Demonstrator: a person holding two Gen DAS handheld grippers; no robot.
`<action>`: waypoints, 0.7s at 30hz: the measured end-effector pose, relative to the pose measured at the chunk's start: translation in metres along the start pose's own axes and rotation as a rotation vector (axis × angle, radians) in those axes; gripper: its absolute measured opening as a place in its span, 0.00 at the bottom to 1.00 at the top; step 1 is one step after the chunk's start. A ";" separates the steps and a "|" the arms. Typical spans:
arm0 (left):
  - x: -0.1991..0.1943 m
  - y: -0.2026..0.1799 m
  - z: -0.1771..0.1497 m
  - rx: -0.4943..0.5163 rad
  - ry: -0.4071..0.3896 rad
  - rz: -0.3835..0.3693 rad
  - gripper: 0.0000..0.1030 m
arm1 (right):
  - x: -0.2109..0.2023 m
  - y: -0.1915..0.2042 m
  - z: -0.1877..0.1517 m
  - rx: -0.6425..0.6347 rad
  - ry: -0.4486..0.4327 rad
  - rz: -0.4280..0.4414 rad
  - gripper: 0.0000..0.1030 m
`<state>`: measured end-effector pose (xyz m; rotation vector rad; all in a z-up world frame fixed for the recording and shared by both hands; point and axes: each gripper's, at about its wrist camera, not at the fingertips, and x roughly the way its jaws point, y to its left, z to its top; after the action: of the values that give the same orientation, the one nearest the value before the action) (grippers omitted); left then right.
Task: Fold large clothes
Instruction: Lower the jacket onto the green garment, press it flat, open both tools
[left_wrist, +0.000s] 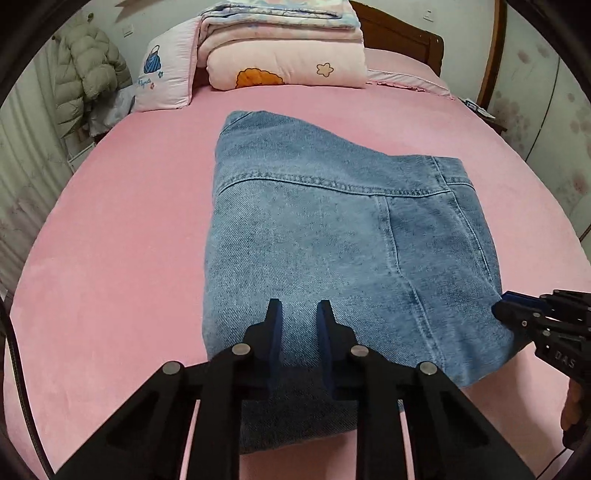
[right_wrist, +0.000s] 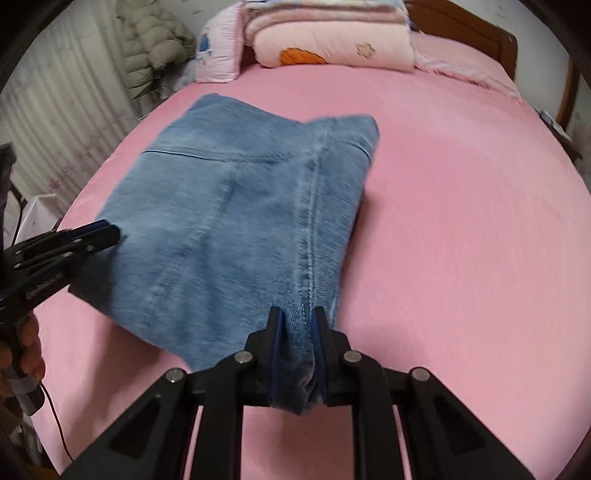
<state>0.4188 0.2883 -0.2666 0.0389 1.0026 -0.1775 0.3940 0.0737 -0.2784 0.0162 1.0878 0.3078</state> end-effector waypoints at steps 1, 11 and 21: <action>0.001 0.000 -0.001 0.005 -0.001 0.001 0.18 | 0.005 -0.001 -0.002 0.006 0.001 -0.003 0.15; 0.010 -0.003 -0.007 -0.002 -0.024 -0.001 0.17 | 0.032 -0.006 -0.012 0.057 0.011 -0.030 0.15; 0.007 -0.017 0.004 0.009 0.052 0.050 0.26 | 0.010 -0.002 0.004 0.081 0.065 -0.063 0.15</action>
<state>0.4233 0.2702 -0.2695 0.0774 1.0515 -0.1358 0.4023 0.0748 -0.2856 0.0441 1.1622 0.2088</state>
